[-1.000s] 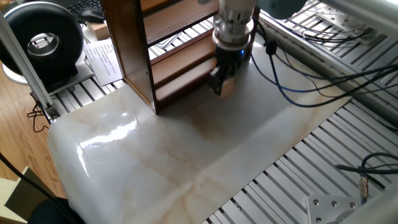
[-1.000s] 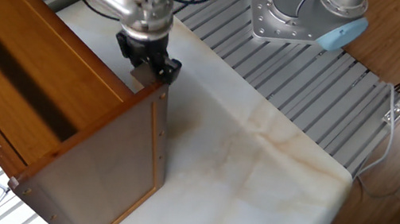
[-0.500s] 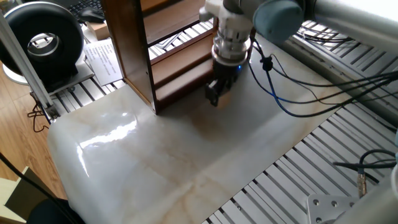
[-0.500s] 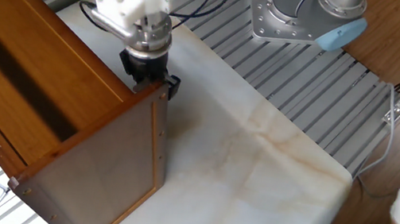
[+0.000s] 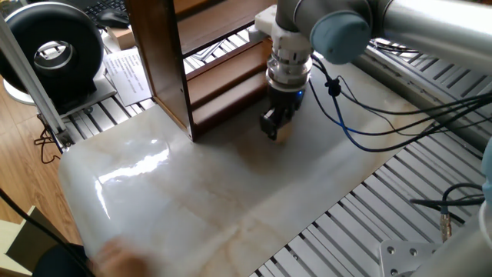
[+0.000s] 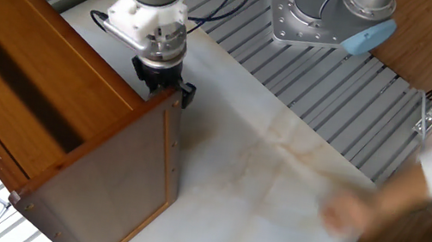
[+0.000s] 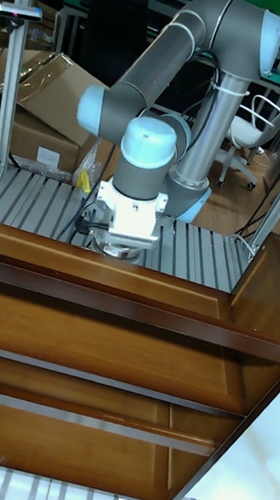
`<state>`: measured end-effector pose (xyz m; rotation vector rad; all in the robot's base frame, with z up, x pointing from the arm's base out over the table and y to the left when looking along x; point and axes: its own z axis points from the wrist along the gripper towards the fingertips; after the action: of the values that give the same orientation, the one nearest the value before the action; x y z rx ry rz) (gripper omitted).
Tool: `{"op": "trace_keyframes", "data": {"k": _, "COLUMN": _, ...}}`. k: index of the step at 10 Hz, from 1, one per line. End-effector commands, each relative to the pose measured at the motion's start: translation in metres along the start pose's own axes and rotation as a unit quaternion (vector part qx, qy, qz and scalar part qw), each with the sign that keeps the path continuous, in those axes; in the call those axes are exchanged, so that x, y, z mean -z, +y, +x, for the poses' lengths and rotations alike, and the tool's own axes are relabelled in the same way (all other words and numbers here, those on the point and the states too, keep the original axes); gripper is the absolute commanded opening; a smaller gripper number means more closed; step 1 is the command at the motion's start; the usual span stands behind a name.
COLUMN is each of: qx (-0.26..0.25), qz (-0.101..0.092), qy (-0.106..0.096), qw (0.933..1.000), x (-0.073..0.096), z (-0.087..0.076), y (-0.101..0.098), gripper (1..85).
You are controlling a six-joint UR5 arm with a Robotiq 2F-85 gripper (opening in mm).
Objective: Take the object down from the shelf
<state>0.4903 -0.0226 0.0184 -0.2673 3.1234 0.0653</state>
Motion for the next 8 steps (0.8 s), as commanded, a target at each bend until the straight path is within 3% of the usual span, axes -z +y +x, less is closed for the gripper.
{"op": "trace_keyframes", "data": {"k": 1, "qx": 0.039, "qz": 0.002, "qy": -0.021, "qw": 0.999, "x": 0.007, "z": -0.008, "y": 0.001, "gripper": 85.0}}
{"op": "trace_keyframes", "data": {"k": 3, "qx": 0.06, "qz": 0.004, "qy": -0.029, "qw": 0.9978, "x": 0.018, "z": -0.006, "y": 0.001, "gripper": 84.3}}
{"op": "trace_keyframes", "data": {"k": 6, "qx": 0.077, "qz": -0.006, "qy": -0.024, "qw": 0.9967, "x": 0.054, "z": 0.026, "y": -0.009, "gripper": 79.3}}
{"op": "trace_keyframes", "data": {"k": 8, "qx": 0.076, "qz": -0.011, "qy": -0.023, "qw": 0.9968, "x": 0.068, "z": 0.043, "y": -0.012, "gripper": 71.0}}
